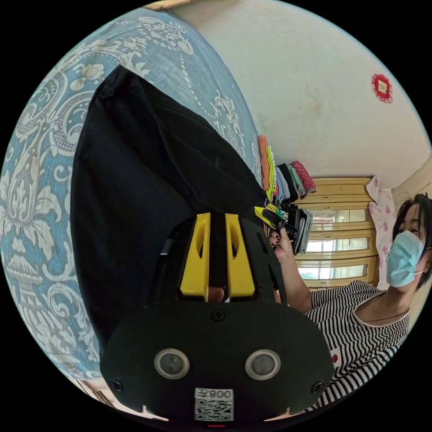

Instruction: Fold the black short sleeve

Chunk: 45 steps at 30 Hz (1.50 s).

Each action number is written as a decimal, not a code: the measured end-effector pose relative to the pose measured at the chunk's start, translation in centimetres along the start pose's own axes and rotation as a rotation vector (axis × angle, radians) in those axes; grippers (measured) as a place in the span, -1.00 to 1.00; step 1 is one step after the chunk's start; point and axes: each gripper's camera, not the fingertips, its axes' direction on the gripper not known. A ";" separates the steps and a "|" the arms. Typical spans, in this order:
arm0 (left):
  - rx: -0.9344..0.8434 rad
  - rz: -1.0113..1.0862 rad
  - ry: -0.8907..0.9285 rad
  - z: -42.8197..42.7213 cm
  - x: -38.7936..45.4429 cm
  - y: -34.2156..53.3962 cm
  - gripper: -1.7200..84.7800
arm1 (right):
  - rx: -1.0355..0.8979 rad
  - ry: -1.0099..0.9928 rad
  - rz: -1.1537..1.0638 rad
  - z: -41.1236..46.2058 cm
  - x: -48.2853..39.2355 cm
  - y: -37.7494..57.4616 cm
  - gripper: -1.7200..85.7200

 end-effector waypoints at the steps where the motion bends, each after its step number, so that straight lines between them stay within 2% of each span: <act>1: -0.010 0.015 0.004 0.0 0.4 0.4 -0.81 | 0.007 -0.010 0.005 -0.4 0.3 -0.1 -0.95; 7: -0.117 0.078 -0.013 1.3 2.0 1.8 -0.82 | 0.059 -0.065 -0.039 -2.9 0.5 -1.7 -0.96; 11: -0.118 0.093 -0.044 0.9 2.1 1.4 -0.84 | 0.085 -0.092 -0.065 -4.3 0.3 -3.3 -0.96; 20: -0.028 0.196 -0.272 -2.9 3.6 -1.8 -0.88 | 0.049 -0.042 -0.108 -5.1 0.3 -6.5 -0.96; 27: 0.107 0.246 -0.336 -6.8 4.9 -4.0 -0.90 | -0.046 0.076 -0.146 -4.5 0.2 -6.9 -0.95; 33: 0.137 0.246 -0.311 -9.1 4.5 -0.5 -0.89 | -0.116 0.239 -0.172 -4.7 0.1 -4.9 -0.96; 39: 0.156 0.164 -0.371 -13.5 2.2 5.5 -0.88 | -0.060 0.424 -0.184 -6.9 0.7 -0.9 -0.96; 42: 0.158 0.088 -0.339 -15.7 0.4 7.3 -0.86 | -0.136 0.446 -0.119 -6.0 3.2 -0.9 -0.95; 45: 0.200 0.084 -0.346 -18.8 1.1 10.0 -0.82 | -0.081 0.312 -0.077 -7.7 3.8 0.6 -0.92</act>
